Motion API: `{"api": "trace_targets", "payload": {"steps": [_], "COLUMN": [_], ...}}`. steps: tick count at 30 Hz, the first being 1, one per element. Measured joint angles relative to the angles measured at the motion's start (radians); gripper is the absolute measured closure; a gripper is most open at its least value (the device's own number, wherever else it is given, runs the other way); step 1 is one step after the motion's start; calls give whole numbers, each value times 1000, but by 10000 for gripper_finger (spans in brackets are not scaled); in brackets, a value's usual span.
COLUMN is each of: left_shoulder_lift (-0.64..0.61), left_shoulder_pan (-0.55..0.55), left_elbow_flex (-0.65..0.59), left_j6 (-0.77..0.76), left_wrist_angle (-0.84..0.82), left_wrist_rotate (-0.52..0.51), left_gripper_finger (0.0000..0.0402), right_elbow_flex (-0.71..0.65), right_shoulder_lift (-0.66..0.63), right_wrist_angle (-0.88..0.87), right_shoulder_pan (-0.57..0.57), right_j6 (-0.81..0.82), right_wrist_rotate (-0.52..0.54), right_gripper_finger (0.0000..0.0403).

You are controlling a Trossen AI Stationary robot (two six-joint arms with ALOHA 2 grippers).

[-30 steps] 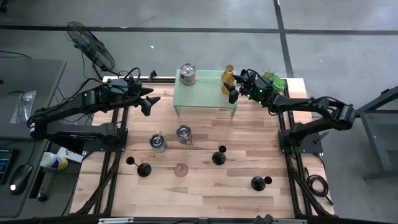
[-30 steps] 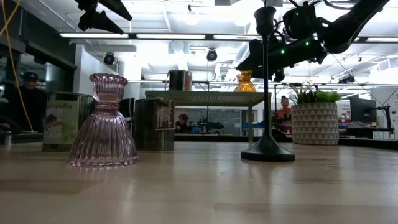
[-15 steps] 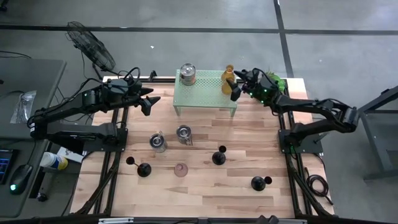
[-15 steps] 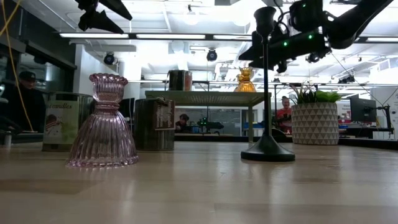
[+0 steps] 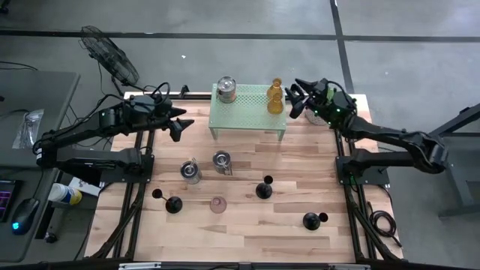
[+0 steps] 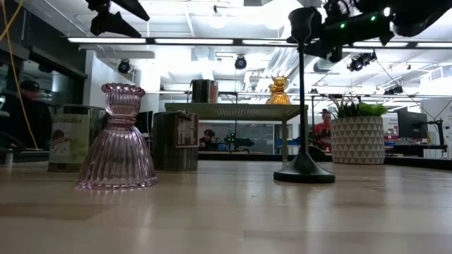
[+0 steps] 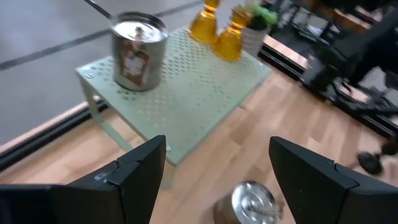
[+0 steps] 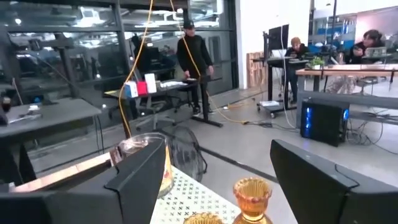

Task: Pick & Place candle stick holders
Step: Put the violet candle holder on the shelf

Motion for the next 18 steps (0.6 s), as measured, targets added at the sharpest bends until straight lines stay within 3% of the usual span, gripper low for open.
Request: {"api": "trace_targets", "payload": {"steps": [8,18], "left_shoulder_lift": [25,100], "left_shoulder_pan": [0,-1], "left_elbow_flex": [0,0], "left_j6": [45,178], "left_wrist_angle": [-27,-24], "left_wrist_rotate": [122,311], "left_gripper_finger": [119,119], "right_elbow_flex": [0,0], "right_shoulder_lift": [-135,-241], "right_wrist_angle": [-132,-250], "right_shoulder_pan": [59,218], "right_j6": [-12,-40], "right_wrist_rotate": [77,263], "right_gripper_finger": [119,119]}}
